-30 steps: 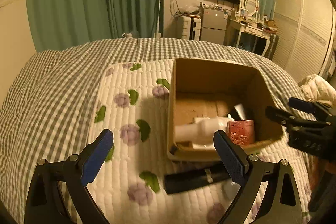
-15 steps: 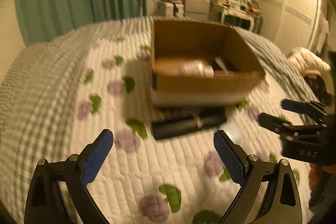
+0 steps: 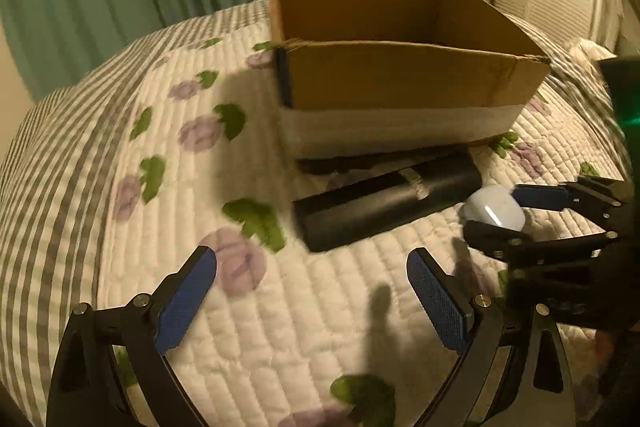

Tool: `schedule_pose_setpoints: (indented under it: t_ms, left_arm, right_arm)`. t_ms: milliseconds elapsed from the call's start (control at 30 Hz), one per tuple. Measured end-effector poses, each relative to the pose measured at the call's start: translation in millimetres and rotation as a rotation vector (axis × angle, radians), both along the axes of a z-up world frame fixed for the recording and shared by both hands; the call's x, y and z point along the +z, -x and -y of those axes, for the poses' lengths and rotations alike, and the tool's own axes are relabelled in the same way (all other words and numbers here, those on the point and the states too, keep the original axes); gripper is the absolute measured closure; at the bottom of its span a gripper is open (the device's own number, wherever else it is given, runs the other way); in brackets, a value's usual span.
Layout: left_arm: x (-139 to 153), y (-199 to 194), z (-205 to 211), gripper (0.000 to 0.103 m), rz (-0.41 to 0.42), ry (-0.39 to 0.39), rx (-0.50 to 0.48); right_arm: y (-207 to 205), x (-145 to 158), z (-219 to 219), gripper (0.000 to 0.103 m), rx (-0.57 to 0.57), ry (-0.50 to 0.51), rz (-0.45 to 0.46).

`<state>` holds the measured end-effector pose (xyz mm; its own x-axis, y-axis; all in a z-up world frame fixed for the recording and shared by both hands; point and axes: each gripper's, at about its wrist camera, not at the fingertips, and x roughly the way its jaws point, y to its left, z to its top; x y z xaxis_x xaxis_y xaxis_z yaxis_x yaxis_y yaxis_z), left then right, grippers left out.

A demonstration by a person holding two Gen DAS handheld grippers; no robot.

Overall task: Organize rigid objects
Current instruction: 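Grasp the black cylinder with left while right grasps the light-blue earbud case, then lower the black cylinder and earbud case into the box and release both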

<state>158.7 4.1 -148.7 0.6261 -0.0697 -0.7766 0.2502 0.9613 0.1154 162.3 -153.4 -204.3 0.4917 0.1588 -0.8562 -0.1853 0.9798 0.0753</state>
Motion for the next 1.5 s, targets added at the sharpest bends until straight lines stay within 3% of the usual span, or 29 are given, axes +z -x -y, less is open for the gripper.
schedule_pose_setpoints:
  t_ms: [33, 67, 233, 367, 533, 800, 933, 1100, 1200, 1267, 1500]
  left_arm:
    - [1, -2, 4, 0.005, 0.004, -0.006, -0.021]
    - [2, -2, 8, 0.005, 0.010, -0.013, -0.040]
    - [2, -9, 29, 0.015, -0.002, -0.071, -0.155]
    - [-6, -15, 40, 0.020, -0.028, -0.077, -0.200]
    - [-20, -26, 58, 0.020, -0.026, -0.134, -0.247]
    - [-34, -53, 74, 0.023, -0.064, -0.154, -0.296]
    - [-27, -53, 74, 0.055, -0.091, -0.152, -0.305]
    - [-13, -29, 79, 0.063, -0.093, -0.187, -0.364]
    - [0, -28, 80, 0.071, -0.116, -0.161, -0.355]
    - [7, -26, 80, 0.083, -0.142, -0.140, -0.339]
    - [34, 2, 68, 0.084, -0.181, -0.053, -0.254]
  right_arm:
    - [-2, -2, -1, 0.051, 0.001, 0.012, -0.005]
    - [-2, -3, 0, 0.053, 0.002, 0.008, -0.006]
    - [9, 13, 10, 0.053, -0.049, 0.030, 0.055]
    - [22, 17, 31, 0.053, -0.112, 0.028, 0.043]
    - [26, 9, 45, 0.053, -0.156, 0.022, 0.014]
    - [23, 8, 50, 0.053, -0.168, 0.002, 0.017]
    - [18, 6, 53, 0.053, -0.179, -0.017, 0.016]
    - [20, 8, 55, 0.053, -0.179, -0.023, 0.019]
    - [23, 12, 59, 0.053, -0.187, -0.033, 0.023]
    - [26, 17, 63, 0.053, -0.196, -0.049, 0.032]
    - [55, 49, 67, 0.053, -0.191, -0.078, 0.071]
